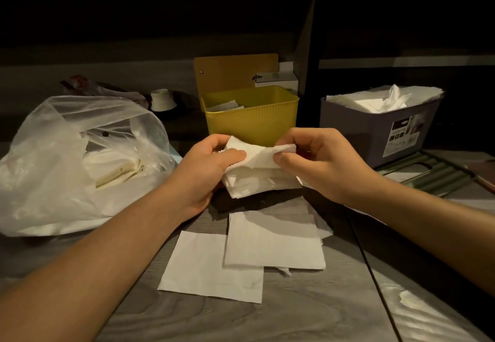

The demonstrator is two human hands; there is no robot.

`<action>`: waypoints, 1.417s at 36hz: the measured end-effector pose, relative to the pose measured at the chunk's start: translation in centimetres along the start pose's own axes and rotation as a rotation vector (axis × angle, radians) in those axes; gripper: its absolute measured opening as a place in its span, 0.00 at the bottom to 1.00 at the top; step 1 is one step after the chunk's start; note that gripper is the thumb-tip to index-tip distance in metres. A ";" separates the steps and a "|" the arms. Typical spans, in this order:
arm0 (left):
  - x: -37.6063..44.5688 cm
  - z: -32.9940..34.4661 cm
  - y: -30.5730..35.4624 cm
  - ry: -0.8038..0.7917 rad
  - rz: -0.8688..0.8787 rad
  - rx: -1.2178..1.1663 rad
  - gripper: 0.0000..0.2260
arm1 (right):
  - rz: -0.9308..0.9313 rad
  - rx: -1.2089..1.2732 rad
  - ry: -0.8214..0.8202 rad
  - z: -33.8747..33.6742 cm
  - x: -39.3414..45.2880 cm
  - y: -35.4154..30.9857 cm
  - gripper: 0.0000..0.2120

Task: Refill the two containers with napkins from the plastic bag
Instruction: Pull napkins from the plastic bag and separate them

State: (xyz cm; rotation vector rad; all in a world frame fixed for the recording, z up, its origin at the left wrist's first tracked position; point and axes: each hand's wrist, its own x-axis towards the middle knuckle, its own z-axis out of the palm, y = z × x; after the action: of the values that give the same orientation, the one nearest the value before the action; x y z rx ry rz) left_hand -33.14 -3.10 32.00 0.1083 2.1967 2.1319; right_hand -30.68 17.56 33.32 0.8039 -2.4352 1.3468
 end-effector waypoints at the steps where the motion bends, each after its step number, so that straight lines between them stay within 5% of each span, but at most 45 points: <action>1: 0.0 -0.1 0.0 -0.003 -0.001 0.006 0.14 | -0.004 0.011 -0.003 -0.1 -0.1 0.0 0.06; 8: 0.0 -0.1 0.0 0.010 0.015 0.033 0.17 | 0.027 0.281 0.053 -1.3 0.4 -0.6 0.07; 12: -0.1 0.0 0.0 -0.006 0.039 0.024 0.16 | 0.229 0.627 0.151 -2.4 1.6 -1.8 0.09; 19: -0.3 -0.1 -0.3 -0.079 0.087 0.017 0.16 | 0.620 0.704 0.133 -1.1 1.7 -1.1 0.04; 26: -0.2 0.0 -0.5 -0.073 0.110 0.040 0.15 | 0.653 1.042 0.182 0.1 1.5 -1.6 0.18; 31: -0.4 0.4 -0.2 -0.014 0.107 0.078 0.10 | 0.615 1.028 0.147 0.9 1.2 -1.8 0.18; 38: -0.8 0.4 0.2 -0.111 0.129 -0.008 0.19 | 0.629 0.967 0.131 0.9 0.9 -1.5 0.08; 42: -1.0 0.3 0.2 -0.129 0.172 -0.016 0.29 | 0.663 0.998 0.102 1.1 0.9 -1.3 0.14; 47: -0.9 0.0 -0.3 -0.146 0.203 0.071 0.26 | 0.712 1.002 0.014 1.2 0.7 -1.3 0.15; 51: -0.8 -0.1 -0.3 -0.059 0.346 0.104 0.29 | 0.605 0.624 0.077 0.7 0.7 -1.5 0.09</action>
State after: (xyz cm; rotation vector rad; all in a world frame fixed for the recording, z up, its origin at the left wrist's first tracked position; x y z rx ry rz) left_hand -32.35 -3.26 31.69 0.5899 2.3992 2.1353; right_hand -30.33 16.12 34.32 0.0831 -2.2897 2.3683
